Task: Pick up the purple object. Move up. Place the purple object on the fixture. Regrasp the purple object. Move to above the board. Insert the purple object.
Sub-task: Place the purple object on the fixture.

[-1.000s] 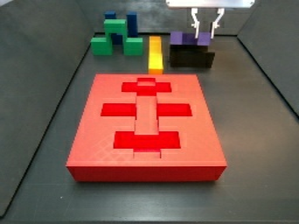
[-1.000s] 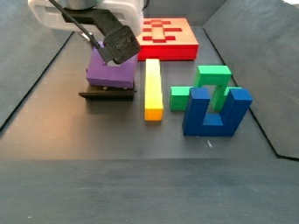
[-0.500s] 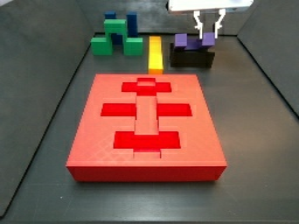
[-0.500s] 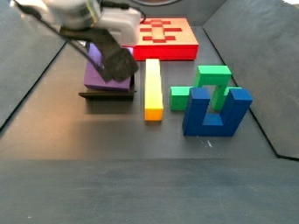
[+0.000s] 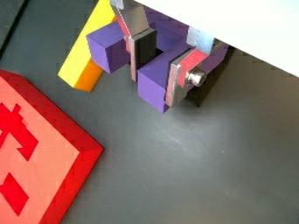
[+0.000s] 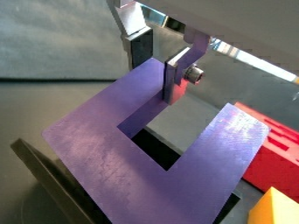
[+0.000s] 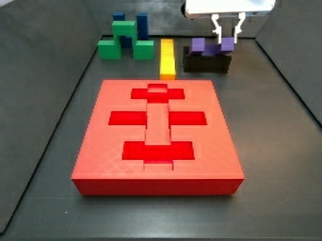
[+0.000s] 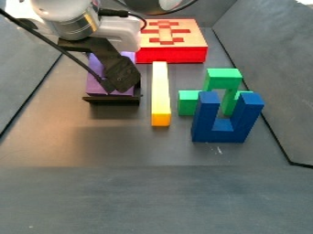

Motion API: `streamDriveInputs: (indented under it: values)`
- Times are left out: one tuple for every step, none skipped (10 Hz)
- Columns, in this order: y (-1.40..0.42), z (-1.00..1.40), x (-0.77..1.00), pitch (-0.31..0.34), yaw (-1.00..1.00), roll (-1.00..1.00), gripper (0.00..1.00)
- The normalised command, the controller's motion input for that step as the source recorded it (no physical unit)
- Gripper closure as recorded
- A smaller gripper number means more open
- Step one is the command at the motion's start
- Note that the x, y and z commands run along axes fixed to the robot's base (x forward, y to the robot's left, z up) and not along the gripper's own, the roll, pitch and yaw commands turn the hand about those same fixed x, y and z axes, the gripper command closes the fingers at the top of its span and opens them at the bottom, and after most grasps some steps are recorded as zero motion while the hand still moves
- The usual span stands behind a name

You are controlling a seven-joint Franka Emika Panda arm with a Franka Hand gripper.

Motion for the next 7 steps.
streamDriveInputs:
  values:
    - [-0.07,-0.13,-0.18,0.169,0.24,0.34,1.00]
    - [-0.01,-0.06,-0.04,0.254,0.19,0.29,1.00]
    - [0.00,-0.01,0.00,0.243,0.10,0.20,1.00]
    - [0.00,-0.03,0.01,0.051,0.05,0.01,1.00]
    - [0.00,0.00,0.00,-0.003,0.00,-0.01,1.00]
    - [0.02,0.00,0.13,-0.297,-0.06,-0.39,1.00]
    - [0.02,0.09,0.00,-0.511,-0.12,-0.52,1.00]
